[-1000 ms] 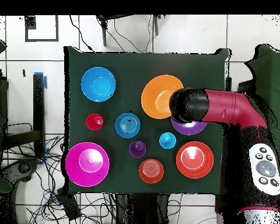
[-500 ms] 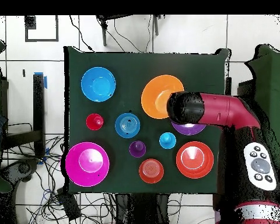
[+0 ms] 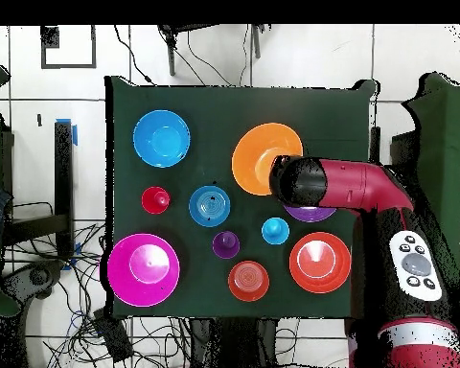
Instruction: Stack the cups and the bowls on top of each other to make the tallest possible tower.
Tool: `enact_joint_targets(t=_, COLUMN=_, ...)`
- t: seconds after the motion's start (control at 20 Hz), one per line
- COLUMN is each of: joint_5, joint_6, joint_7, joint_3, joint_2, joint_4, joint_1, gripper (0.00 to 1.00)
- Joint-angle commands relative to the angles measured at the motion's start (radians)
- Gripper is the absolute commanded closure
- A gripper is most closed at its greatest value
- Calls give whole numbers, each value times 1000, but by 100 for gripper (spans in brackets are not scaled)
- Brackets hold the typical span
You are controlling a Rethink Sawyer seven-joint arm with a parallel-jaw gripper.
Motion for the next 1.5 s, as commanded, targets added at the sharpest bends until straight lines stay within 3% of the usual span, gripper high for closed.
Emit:
enact_joint_targets(t=0.05, joint_5=-95, joint_6=-30, joint_7=-38, joint_3=3, joint_2=58, joint_4=71, joint_1=36, gripper=0)
enact_joint_targets(t=0.5, joint_5=-83, joint_6=21, joint_7=-60, joint_3=5, joint_2=61, joint_4=45, joint_1=40, gripper=0)
enact_joint_targets(t=1.5, joint_5=-79, joint_6=20, joint_7=-52, joint_3=-7, joint_2=59, joint_4=48, joint_1=51, gripper=0)
